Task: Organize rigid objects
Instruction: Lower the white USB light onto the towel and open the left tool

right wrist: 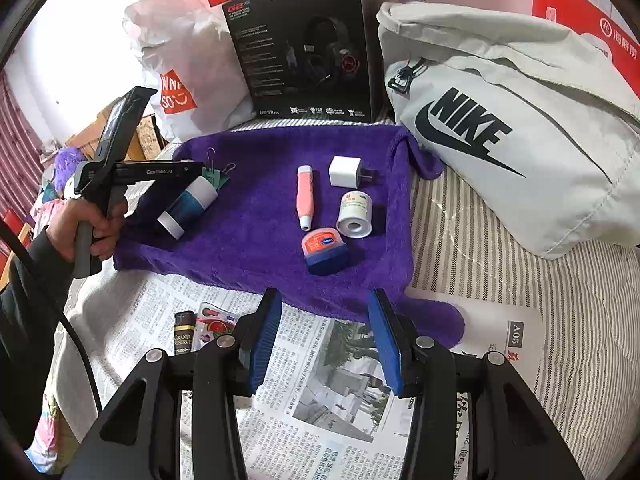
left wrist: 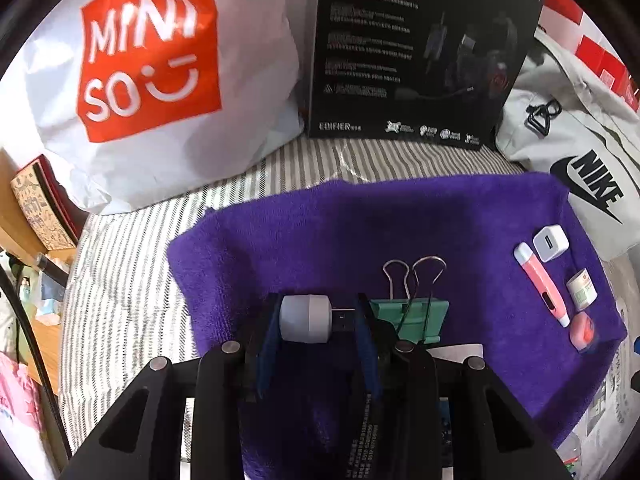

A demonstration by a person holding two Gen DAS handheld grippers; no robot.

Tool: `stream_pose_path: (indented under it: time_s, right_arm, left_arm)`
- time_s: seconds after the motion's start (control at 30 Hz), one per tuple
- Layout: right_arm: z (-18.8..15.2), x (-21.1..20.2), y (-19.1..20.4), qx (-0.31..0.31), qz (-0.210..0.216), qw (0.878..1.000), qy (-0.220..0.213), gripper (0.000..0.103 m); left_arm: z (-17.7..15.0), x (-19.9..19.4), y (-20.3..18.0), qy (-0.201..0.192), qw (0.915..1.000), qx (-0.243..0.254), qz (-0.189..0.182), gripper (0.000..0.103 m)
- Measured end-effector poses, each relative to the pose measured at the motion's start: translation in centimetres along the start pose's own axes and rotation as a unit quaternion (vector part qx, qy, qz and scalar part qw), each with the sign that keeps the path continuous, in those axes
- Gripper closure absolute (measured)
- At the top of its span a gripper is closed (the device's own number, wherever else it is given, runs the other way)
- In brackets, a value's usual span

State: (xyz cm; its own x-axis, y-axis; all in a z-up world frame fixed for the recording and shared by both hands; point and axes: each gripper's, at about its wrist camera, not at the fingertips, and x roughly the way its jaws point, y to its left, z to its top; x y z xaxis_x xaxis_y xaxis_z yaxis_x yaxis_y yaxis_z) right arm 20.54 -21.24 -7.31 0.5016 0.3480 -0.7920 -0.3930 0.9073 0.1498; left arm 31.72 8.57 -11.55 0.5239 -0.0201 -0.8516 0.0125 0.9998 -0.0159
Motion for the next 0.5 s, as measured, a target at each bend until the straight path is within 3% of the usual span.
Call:
stream_pose_path:
  time_s: [0.5]
  right_arm:
    - [-1.1,0.5,-0.4,-0.002,-0.002,1.0,0.022,0.058]
  left_arm:
    - [0.6,0.9,-0.7,0.035,0.9988,0.031,0.013,0.068]
